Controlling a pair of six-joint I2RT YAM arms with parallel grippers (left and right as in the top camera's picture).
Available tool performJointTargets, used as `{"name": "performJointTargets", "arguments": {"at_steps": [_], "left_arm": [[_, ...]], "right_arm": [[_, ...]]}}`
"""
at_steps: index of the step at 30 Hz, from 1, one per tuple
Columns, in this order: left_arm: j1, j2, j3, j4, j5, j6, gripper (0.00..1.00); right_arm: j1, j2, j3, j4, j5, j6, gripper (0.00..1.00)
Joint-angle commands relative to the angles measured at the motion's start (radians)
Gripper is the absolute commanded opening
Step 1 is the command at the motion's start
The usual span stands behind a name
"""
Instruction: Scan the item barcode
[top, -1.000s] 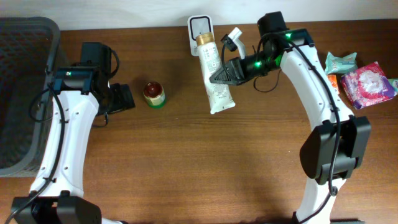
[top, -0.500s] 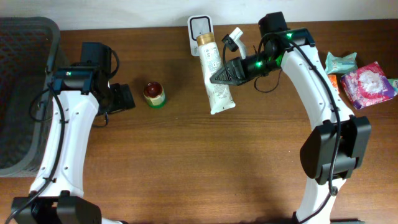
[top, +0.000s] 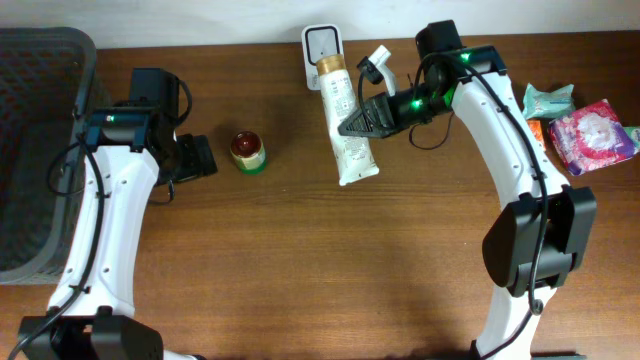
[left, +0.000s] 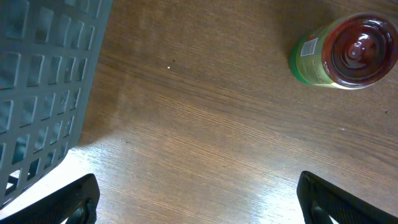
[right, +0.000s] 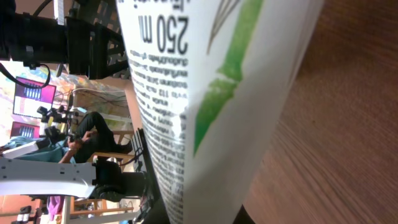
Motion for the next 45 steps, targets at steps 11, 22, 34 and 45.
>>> {"name": "performJointTargets", "arguments": {"at_steps": [11, 22, 34, 45], "left_arm": [[0.006, -0.015, -0.003, -0.001, -0.011, -0.003, 0.99], [0.006, -0.015, -0.003, -0.001, -0.011, -0.003, 0.99], [0.006, -0.015, -0.003, -0.001, -0.011, -0.003, 0.99], [0.006, -0.015, -0.003, -0.001, -0.011, -0.003, 0.99]], "right_arm": [[0.072, -0.032, 0.021, -0.064, 0.939, 0.491, 0.04], [0.223, 0.059, -0.151, -0.097, 1.644, 0.786, 0.04], [0.224, 0.146, -0.274, 0.032, 1.625, 0.799, 0.09], [0.280, 0.167, -0.289, 0.009, 1.576, 0.792, 0.39]]}}
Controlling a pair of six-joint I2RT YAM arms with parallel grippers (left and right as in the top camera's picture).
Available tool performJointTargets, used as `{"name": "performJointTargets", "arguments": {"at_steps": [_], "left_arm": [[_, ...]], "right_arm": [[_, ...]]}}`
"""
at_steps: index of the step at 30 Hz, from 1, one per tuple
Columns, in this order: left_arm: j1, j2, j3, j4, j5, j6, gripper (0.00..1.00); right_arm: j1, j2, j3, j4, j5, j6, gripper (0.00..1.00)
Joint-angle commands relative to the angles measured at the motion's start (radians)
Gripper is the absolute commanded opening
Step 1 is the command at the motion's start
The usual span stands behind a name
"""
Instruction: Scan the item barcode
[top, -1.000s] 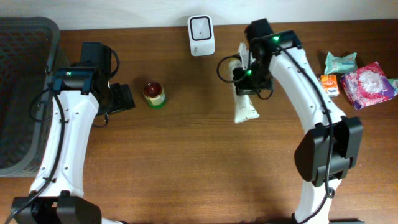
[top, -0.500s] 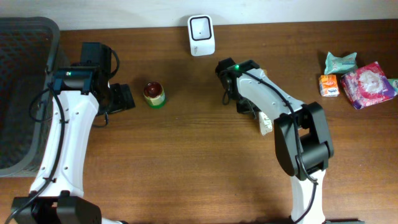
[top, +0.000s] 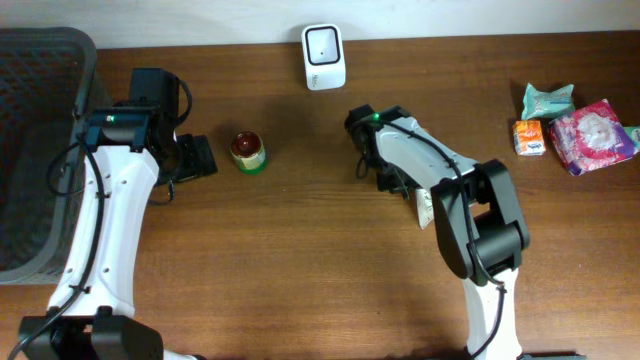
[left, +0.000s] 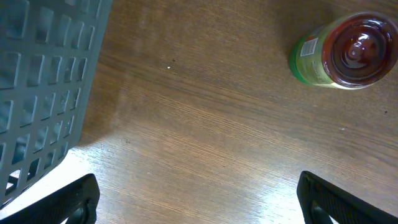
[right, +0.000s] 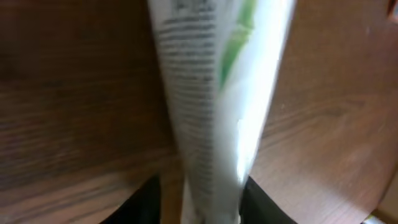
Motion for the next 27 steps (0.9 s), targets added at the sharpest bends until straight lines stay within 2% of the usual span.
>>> {"name": "performJointTargets", "arguments": {"at_steps": [1, 2, 4, 7, 10, 11, 13, 17, 18, 19, 22, 24, 27], "left_arm": [[0.006, -0.015, -0.003, -0.001, -0.011, -0.003, 0.99], [0.006, -0.015, -0.003, -0.001, -0.011, -0.003, 0.99], [0.006, -0.015, -0.003, -0.001, -0.011, -0.003, 0.99], [0.006, -0.015, -0.003, -0.001, -0.011, -0.003, 0.99], [0.006, -0.015, -0.003, -0.001, -0.011, -0.003, 0.99], [0.006, -0.015, -0.003, -0.001, -0.011, -0.003, 0.99], [0.006, -0.015, -0.003, -0.001, -0.011, -0.003, 0.99], [0.006, -0.015, -0.003, -0.001, -0.011, -0.003, 0.99], [0.006, -0.015, -0.003, -0.001, -0.011, -0.003, 0.99], [0.006, -0.015, -0.003, -0.001, -0.011, -0.003, 0.99], [0.006, -0.015, -0.003, -0.001, -0.011, -0.003, 0.99], [0.006, -0.015, -0.003, -0.001, -0.011, -0.003, 0.99], [0.006, -0.015, -0.003, -0.001, -0.011, -0.003, 0.99]], "right_arm": [[0.059, 0.010, 0.026, -0.039, -0.014, 0.008, 0.47], [0.076, 0.010, 0.051, -0.063, -0.020, 0.008, 0.47], [0.114, 0.010, 0.111, -0.100, -0.060, -0.002, 0.54], [0.151, 0.010, 0.163, -0.097, -0.203, -0.071, 0.54], [0.175, 0.010, 0.184, -0.101, -0.226, -0.071, 0.58], [0.175, 0.010, 0.194, -0.114, -0.226, -0.071, 0.61], [0.167, 0.010, 0.219, -0.145, -0.226, -0.071, 0.75], [0.105, 0.010, 0.298, -0.229, -0.227, -0.071, 0.78], [0.079, 0.010, 0.321, -0.251, -0.234, -0.072, 0.81], [0.045, 0.010, 0.344, -0.267, -0.247, -0.082, 0.89], [-0.049, 0.010, 0.359, -0.269, -0.352, -0.214, 0.95], [-0.121, 0.014, 0.356, -0.265, -0.465, -0.323, 0.94], [-0.198, 0.023, 0.356, -0.259, -0.674, -0.474, 0.88]]}}
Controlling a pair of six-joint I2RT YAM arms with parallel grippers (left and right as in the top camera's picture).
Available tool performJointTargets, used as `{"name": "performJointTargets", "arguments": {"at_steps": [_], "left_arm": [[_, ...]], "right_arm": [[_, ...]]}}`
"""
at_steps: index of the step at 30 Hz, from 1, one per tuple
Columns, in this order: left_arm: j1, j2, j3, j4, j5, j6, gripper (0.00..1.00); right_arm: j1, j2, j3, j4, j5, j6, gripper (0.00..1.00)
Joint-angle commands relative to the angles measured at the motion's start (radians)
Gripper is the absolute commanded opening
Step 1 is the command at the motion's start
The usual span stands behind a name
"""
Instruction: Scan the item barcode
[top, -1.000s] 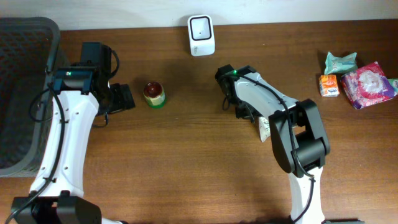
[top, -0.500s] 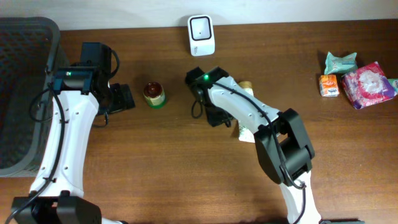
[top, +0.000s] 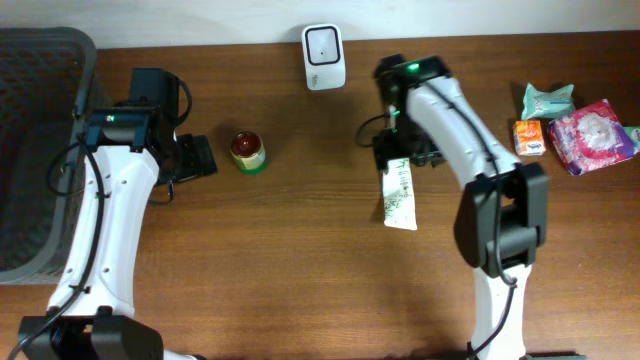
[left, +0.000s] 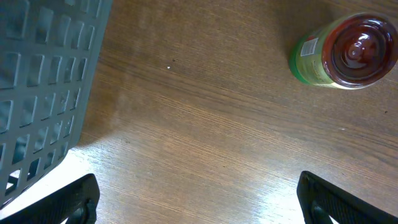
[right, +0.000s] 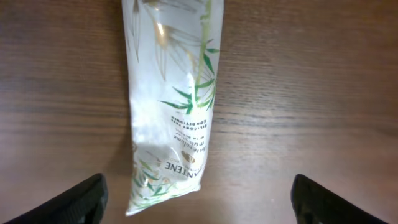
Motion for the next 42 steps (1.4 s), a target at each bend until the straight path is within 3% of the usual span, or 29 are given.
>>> {"name": "performJointTargets", "arguments": {"at_steps": [1, 7, 9, 16, 17, 19, 22, 23, 28, 32, 35, 42], "left_arm": [[0.006, -0.015, -0.003, -0.001, -0.011, -0.003, 0.99], [0.006, -0.015, -0.003, -0.001, -0.011, -0.003, 0.99], [0.006, -0.015, -0.003, -0.001, -0.011, -0.003, 0.99], [0.006, -0.015, -0.003, -0.001, -0.011, -0.003, 0.99], [0.006, -0.015, -0.003, -0.001, -0.011, -0.003, 0.99], [0.006, -0.015, -0.003, -0.001, -0.011, -0.003, 0.99], [0.006, -0.015, -0.003, -0.001, -0.011, -0.003, 0.99], [0.006, -0.015, -0.003, -0.001, -0.011, -0.003, 0.99], [0.006, -0.015, -0.003, -0.001, -0.011, -0.003, 0.99], [0.006, -0.015, -0.003, -0.001, -0.011, -0.003, 0.99], [0.006, -0.015, -0.003, -0.001, -0.011, -0.003, 0.99], [0.006, -0.015, -0.003, -0.001, -0.011, -0.003, 0.99]], "right_arm": [[-0.066, 0.019, 0.013, 0.003, -0.284, -0.214, 0.88], [-0.074, 0.032, -0.008, 0.024, -0.228, -0.225, 0.80], [-0.074, 0.032, -0.050, 0.057, -0.229, -0.224, 0.72], [-0.073, 0.032, -0.221, 0.197, -0.271, -0.194, 0.69], [-0.073, 0.032, -0.232, 0.211, -0.288, -0.194, 0.63], [-0.073, 0.032, -0.236, 0.225, -0.315, -0.180, 0.37], [-0.073, 0.032, -0.228, 0.228, -0.316, -0.134, 0.09], [-0.073, 0.031, -0.219, 0.229, -0.317, -0.105, 0.04], [-0.073, 0.031, -0.124, 0.216, -0.387, -0.100, 0.04], [-0.073, 0.029, 0.080, 0.236, -0.465, -0.100, 0.04], [-0.073, 0.029, 0.175, 0.373, -0.480, -0.064, 0.04], [-0.048, 0.068, 0.175, 0.716, -0.518, 0.033, 0.04]]}}
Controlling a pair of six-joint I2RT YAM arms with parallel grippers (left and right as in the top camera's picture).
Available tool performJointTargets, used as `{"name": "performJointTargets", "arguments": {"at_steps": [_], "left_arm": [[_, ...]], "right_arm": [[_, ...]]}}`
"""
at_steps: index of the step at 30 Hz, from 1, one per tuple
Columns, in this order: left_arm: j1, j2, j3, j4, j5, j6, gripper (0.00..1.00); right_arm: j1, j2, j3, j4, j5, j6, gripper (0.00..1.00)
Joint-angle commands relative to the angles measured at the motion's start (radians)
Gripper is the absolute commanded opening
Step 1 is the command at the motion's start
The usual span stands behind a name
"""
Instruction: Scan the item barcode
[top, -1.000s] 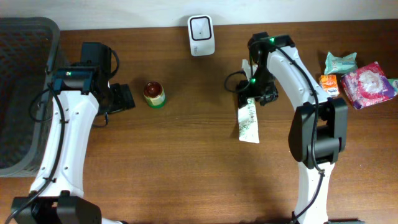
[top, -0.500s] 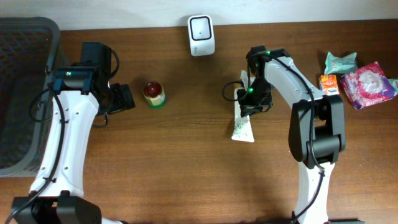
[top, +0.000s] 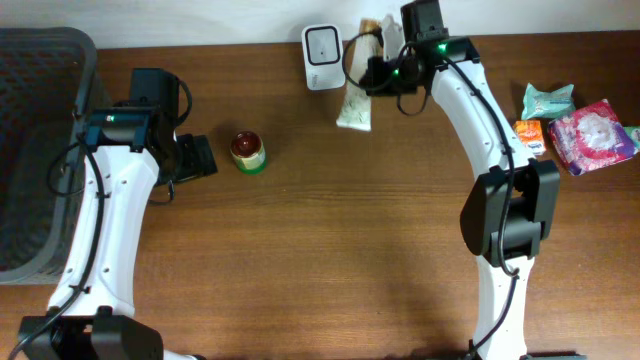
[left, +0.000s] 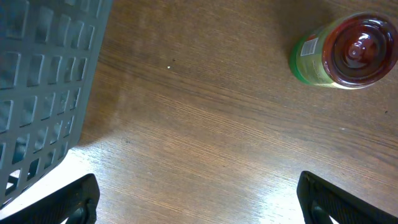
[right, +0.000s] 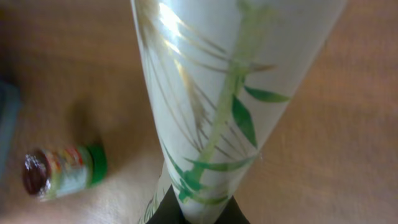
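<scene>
The white tube with green bamboo leaves (top: 356, 103) hangs at the back of the table, just right of the white scanner (top: 323, 43). My right gripper (top: 374, 76) is shut on it. In the right wrist view the tube (right: 217, 81) fills the middle and the dark fingers pinch its lower end at the gripper (right: 198, 211). My left gripper (top: 196, 158) stands open over bare wood, left of the red-lidded jar (top: 248, 152). In the left wrist view its fingertips (left: 76, 198) sit wide apart, with the jar (left: 345, 51) at the upper right.
A dark mesh basket (top: 40, 150) fills the far left, and its wall (left: 43, 81) is close to the left gripper. A pink packet (top: 592, 135), a teal packet (top: 548, 98) and a small orange box (top: 530, 137) lie at the right edge.
The tube lay flat on the table's middle under my open right gripper. Now the right gripper is shut on it and holds it up beside the scanner. The left arm has not moved.
My right gripper first held the tube by the scanner. Then it was low over the table's middle with the tube still between its fingers. Then the tube lay on the wood, let go. Now it is gripped again, other side showing, next to the scanner.
</scene>
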Motion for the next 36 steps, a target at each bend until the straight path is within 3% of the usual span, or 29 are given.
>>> {"name": "performJointTargets", "arguments": {"at_steps": [1, 6, 12, 18, 36], "left_arm": [[0.006, -0.015, -0.003, 0.000, -0.011, -0.003, 0.99], [0.006, -0.015, -0.003, 0.000, -0.011, -0.003, 0.99], [0.006, -0.015, -0.003, 0.000, -0.011, -0.003, 0.99], [0.006, -0.015, -0.003, 0.000, -0.011, -0.003, 0.99], [0.006, -0.015, -0.003, 0.000, -0.011, -0.003, 0.99]], "right_arm": [[0.033, 0.019, 0.020, 0.120, -0.039, 0.055, 0.04], [0.099, 0.060, 0.020, 0.360, 0.026, 0.256, 0.04], [0.137, 0.093, 0.020, 0.503, 0.055, 0.589, 0.04], [0.152, 0.101, 0.020, 0.539, 0.071, 0.758, 0.04], [0.149, 0.142, 0.020, 0.564, 0.119, 0.780, 0.04]]}}
